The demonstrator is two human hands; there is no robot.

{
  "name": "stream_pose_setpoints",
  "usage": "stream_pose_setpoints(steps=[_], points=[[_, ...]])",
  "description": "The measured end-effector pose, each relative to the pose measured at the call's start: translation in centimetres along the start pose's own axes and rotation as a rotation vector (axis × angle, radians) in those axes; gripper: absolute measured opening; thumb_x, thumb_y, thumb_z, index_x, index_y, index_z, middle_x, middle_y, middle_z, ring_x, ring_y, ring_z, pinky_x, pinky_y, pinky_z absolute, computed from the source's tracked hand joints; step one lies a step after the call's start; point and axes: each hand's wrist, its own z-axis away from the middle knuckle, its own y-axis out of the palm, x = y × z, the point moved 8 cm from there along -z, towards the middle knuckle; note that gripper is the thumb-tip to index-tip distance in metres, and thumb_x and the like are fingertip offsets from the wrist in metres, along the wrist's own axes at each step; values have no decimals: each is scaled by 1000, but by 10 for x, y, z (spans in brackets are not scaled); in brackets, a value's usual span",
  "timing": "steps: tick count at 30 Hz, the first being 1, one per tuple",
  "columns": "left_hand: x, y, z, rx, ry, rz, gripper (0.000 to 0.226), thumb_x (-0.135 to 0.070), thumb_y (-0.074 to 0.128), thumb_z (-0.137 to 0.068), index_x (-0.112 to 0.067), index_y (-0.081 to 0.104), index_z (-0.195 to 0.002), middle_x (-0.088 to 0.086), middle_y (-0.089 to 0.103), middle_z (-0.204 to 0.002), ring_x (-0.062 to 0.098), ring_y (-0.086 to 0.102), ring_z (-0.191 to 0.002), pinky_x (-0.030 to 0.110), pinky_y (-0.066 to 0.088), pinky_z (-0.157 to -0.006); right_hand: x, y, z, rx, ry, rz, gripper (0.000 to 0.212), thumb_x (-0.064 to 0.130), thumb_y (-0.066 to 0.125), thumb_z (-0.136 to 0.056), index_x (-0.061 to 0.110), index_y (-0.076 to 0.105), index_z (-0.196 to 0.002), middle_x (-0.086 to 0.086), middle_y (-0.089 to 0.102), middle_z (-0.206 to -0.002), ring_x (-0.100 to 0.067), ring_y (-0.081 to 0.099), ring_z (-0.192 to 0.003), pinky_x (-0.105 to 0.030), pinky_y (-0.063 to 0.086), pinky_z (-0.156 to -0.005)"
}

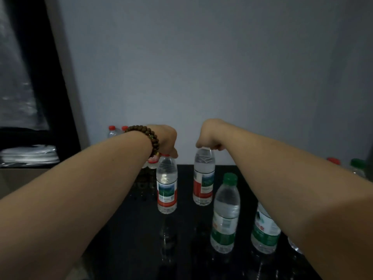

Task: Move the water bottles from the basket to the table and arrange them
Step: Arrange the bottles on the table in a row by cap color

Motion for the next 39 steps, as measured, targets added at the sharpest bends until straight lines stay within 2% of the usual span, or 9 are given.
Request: stream_pose_setpoints(steps=[4,8,13,21,24,27,30,33,39], points=[[40,29,16,-10,-72,19,50,-50,66,-95,-9,54,-70,3,60,-63,16,57,-58,36,59,-85,50,20,-4,22,-51,-77,22,33,60,-103,11,57,-101,-9,59,-104,-24,59,-93,-34,54,-94],[68,55,25,-21,-83,88,37,-44,69,-95,-12,54,-83,3,62,-73,15,61,-64,32,59,-77,79,49,-10,57,-44,-147,27,28,70,-97,9,57,-82,-10,60,-83,-21,59,-68,-32,53,-67],[84,65,31,-56,-77,67,37,-48,66,-97,-16,53,-82,0,61,-74,16,63,-75,33,56,-84,92,61,-12,43,-59,-152,28,30,70,-96,12,54,-81,-7,58,-84,-18,56,-69,-31,51,-72],[80,71,42,11,-138,165,43,-43,67,-97,-15,43,-76,6,66,-70,16,73,-62,28,57,-61,93,68,-1,133,-53,-125,32,22,62,-102,5,56,-129,-15,60,-96,-24,67,-84,-34,61,-81],[74,69,48,0,-173,190,38,-42,59,-103,-5,53,-96,7,59,-70,15,62,-60,31,57,-74,98,63,2,39,-77,-69,18,29,57,-105,10,57,-106,-11,54,-82,-21,56,-69,-34,50,-73],[69,65,52,-52,-203,166,49,-45,55,-104,-1,58,-125,6,50,-72,16,52,-65,33,50,-80,100,60,-7,-87,-55,-27,45,46,59,-100,10,49,-75,-8,55,-78,-21,53,-67,-39,43,-71],[65,75,52,4,-233,135,55,-47,52,-105,2,58,-130,8,55,-79,19,57,-75,36,52,-88,100,66,-11,-117,-40,-14,34,34,65,-99,9,53,-79,-8,55,-77,-21,52,-65,-38,44,-68],[62,83,49,37,-225,173,56,-42,51,-106,3,51,-141,15,65,-121,24,66,-100,36,52,-97,102,69,-12,-103,-74,4,21,25,64,-100,8,59,-89,-7,53,-76,-20,50,-64,-36,44,-69],[66,90,43,141,-233,272,52,-40,59,-103,1,51,-134,15,63,-86,27,77,-91,39,62,-88,99,64,-9,-11,-130,1,29,25,62,-102,11,51,-79,-10,58,-83,-22,62,-77,-34,56,-82]])
